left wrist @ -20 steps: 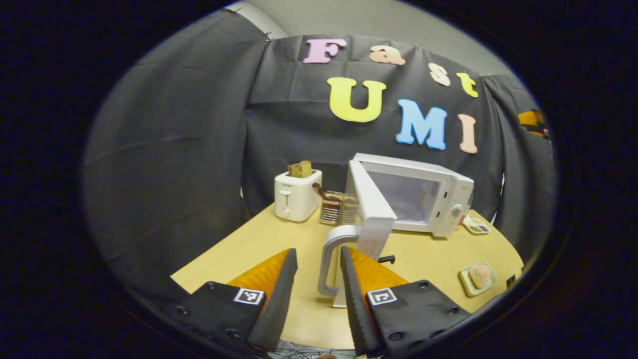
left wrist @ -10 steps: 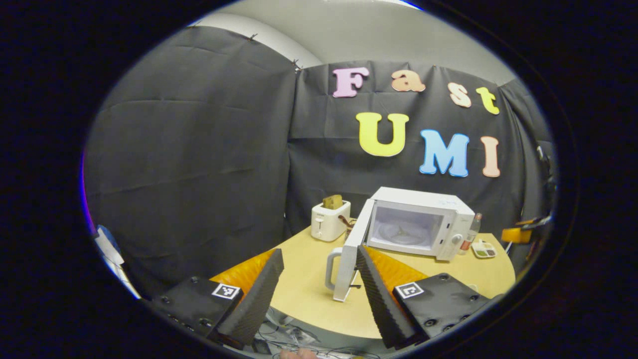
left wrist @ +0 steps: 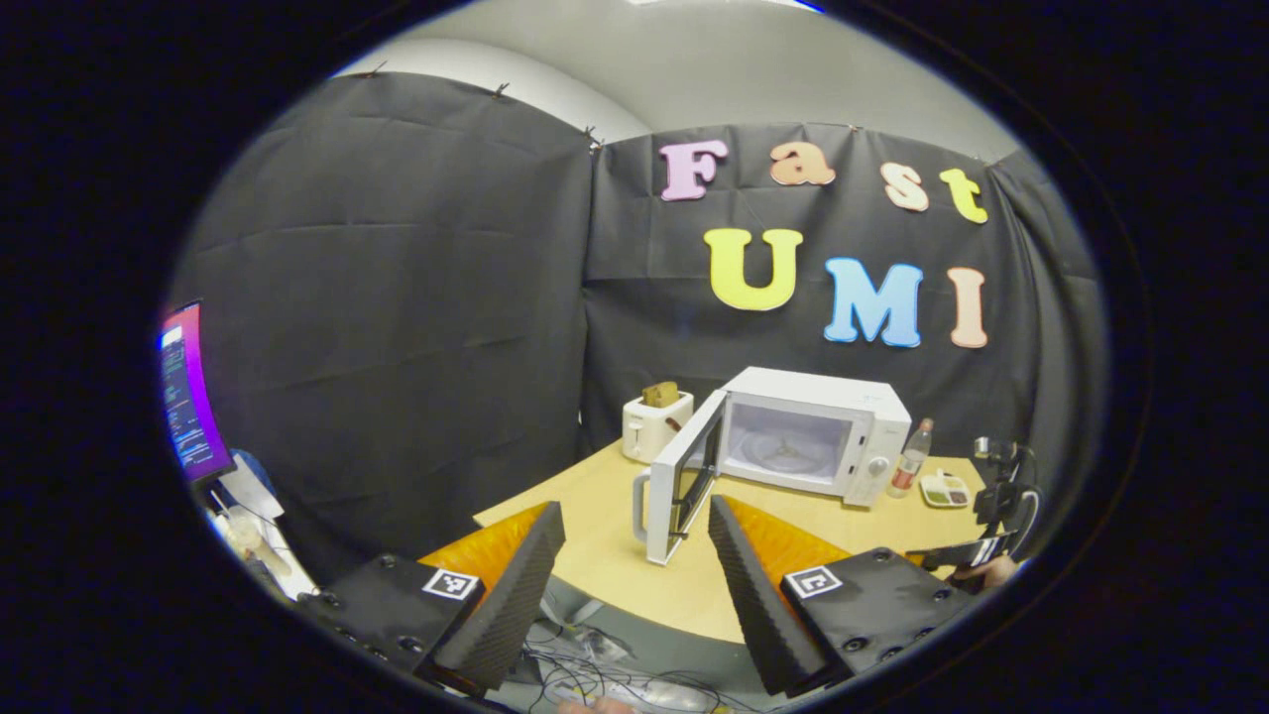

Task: Open the microwave oven with the left hand, put the food in, and close the microwave oven.

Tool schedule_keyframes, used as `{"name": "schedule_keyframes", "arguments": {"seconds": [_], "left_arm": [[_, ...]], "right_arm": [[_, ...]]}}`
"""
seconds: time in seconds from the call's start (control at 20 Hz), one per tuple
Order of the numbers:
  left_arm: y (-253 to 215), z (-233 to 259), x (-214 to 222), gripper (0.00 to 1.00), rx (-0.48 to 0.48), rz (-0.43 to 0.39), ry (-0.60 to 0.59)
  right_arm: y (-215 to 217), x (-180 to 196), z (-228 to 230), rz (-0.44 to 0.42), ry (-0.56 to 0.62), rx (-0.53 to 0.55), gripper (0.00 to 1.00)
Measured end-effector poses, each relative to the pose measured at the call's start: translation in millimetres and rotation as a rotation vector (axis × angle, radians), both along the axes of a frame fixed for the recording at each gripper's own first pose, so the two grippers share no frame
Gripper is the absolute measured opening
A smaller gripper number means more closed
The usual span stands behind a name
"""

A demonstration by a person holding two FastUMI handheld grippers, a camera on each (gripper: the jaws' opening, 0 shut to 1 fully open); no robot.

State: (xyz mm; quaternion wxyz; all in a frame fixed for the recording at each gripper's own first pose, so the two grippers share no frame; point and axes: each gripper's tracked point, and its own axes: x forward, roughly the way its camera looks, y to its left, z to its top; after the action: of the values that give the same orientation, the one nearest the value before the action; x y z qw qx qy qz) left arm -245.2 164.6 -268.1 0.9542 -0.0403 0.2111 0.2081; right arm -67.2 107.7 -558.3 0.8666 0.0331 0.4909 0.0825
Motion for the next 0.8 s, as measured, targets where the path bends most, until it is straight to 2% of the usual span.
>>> {"name": "schedule_keyframes", "arguments": {"seconds": [0.15, 0.25, 0.3, 0.45, 0.5, 0.55, 0.6, 0.8], "left_arm": [[14, 7, -9, 0.96, 0.011, 0.002, -0.009], [23, 8, -13, 0.94, 0.002, 0.003, -0.012], [30, 10, -15, 0.94, -0.002, 0.006, -0.016], [44, 12, -19, 0.94, -0.023, -0.002, -0.036], [48, 13, -19, 0.94, -0.027, -0.01, -0.041], [53, 10, -19, 0.94, -0.027, -0.019, -0.042], [58, 9, -17, 0.94, -0.024, -0.029, -0.045], [76, 21, -7, 0.94, -0.05, -0.065, -0.124]], "right_arm": [[1, -5, -30, -0.014, 0.063, -0.05, 0.95], [2, -3, -41, -0.035, 0.086, -0.072, 0.91], [3, -4, -47, -0.043, 0.099, -0.073, 0.86], [4, -3, -54, -0.045, 0.096, -0.112, 0.84], [4, -3, -51, -0.031, 0.084, -0.126, 0.78], [3, -6, -54, -0.024, 0.103, -0.136, 0.78], [4, -4, -49, -0.043, 0.11, -0.131, 0.72], [12, -2, -25, -0.086, 0.098, -0.114, 0.71]]}}
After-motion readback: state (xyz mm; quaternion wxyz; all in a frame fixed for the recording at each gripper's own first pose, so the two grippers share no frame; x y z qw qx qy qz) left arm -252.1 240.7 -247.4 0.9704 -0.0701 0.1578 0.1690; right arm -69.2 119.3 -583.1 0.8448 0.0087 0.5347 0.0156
